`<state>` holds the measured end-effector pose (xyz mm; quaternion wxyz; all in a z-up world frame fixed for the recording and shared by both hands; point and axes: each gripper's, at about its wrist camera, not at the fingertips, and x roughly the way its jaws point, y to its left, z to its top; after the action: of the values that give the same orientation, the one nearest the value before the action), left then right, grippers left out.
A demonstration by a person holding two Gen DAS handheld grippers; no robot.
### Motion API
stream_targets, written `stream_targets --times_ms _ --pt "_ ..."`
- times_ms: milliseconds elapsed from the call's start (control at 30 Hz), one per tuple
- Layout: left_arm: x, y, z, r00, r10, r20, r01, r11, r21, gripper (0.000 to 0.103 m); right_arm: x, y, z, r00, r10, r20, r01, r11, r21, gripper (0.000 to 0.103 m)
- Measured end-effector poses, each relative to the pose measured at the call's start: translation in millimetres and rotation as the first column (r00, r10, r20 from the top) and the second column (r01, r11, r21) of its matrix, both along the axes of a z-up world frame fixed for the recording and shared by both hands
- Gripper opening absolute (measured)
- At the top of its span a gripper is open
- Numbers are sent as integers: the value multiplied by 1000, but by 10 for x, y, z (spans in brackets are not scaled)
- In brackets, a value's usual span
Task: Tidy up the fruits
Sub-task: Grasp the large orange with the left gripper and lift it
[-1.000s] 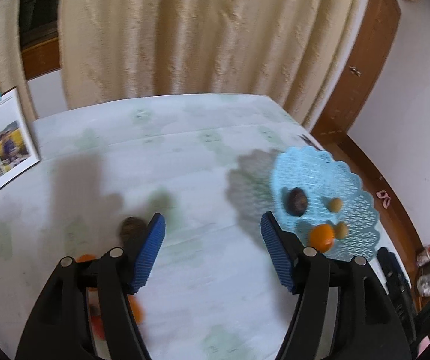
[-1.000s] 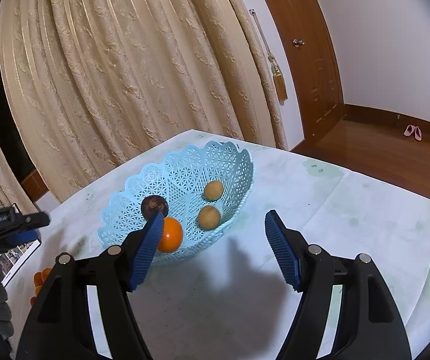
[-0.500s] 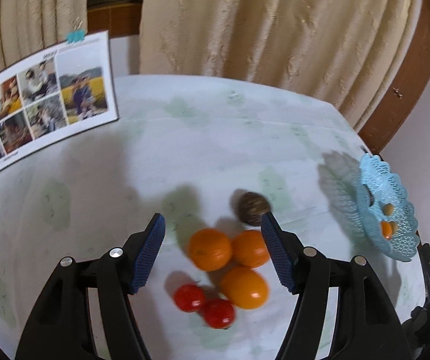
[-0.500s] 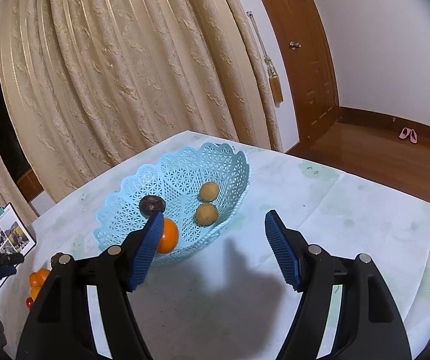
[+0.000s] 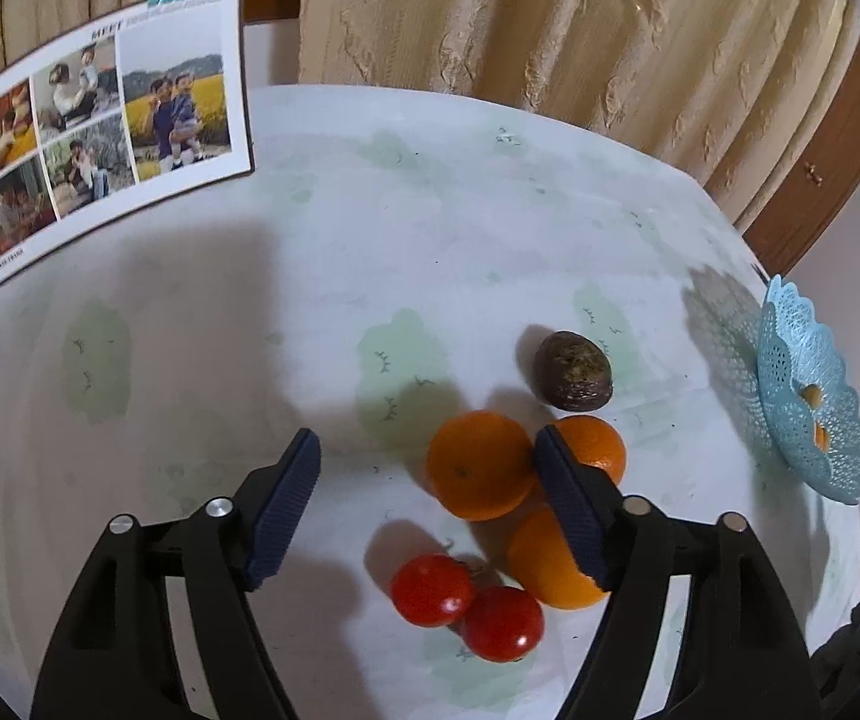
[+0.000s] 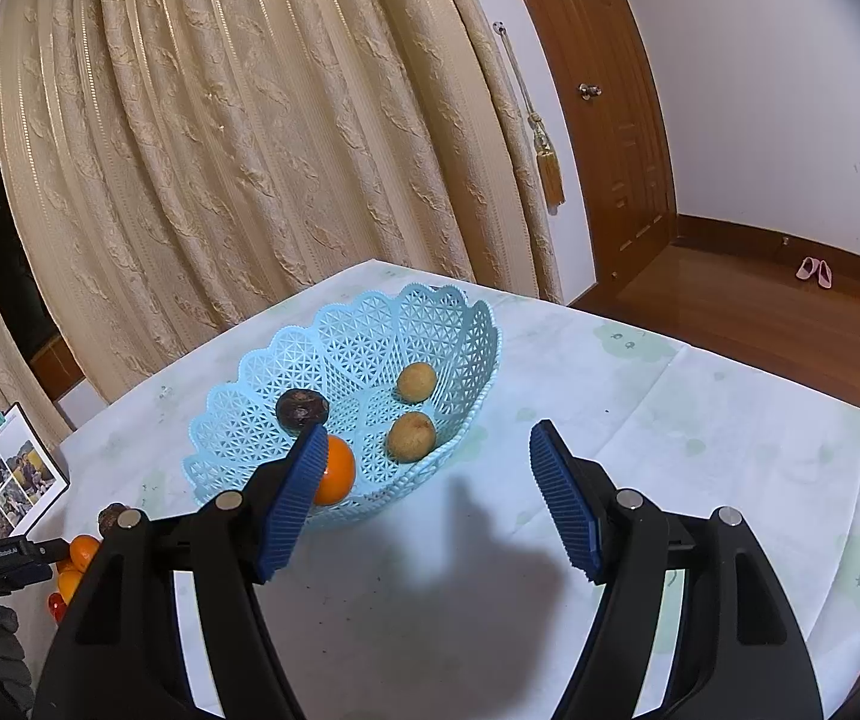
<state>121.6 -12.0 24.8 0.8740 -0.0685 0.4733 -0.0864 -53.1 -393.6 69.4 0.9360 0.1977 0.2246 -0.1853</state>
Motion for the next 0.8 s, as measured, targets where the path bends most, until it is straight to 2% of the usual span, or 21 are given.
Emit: stream_targets --times_ms 67,200,333,367,500,600,700,800 --pt "-15 55 16 1000 16 16 -16 1000 15 82 1 -5 -4 1000 1 2 -1 1000 1 71" --pt "-28 192 76 997 66 38 -67 997 35 82 -5 -3 -5 1000 4 6 -4 1000 1 71" --pt "-46 357 128 986 158 55 -163 981 101 82 -6 -2 -5 1000 5 9 -5 1000 1 71" --pt "-53 389 131 985 166 53 -171 981 93 82 -6 -2 -5 1000 5 10 -5 1000 1 71" --pt "-100 340 154 988 144 55 -147 987 67 82 -5 -1 -4 1000 4 9 -4 1000 1 71" --pt "-106 229 142 993 103 59 -108 991 81 82 -3 -6 -3 1000 3 10 -3 1000 2 71" --pt "-94 198 66 995 90 36 -93 990 109 69 -2 -7 -4 1000 4 9 -4 1000 2 71" --pt "-86 241 -1 996 89 13 -90 993 74 67 -4 -7 -3 1000 5 9 -5 1000 1 71"
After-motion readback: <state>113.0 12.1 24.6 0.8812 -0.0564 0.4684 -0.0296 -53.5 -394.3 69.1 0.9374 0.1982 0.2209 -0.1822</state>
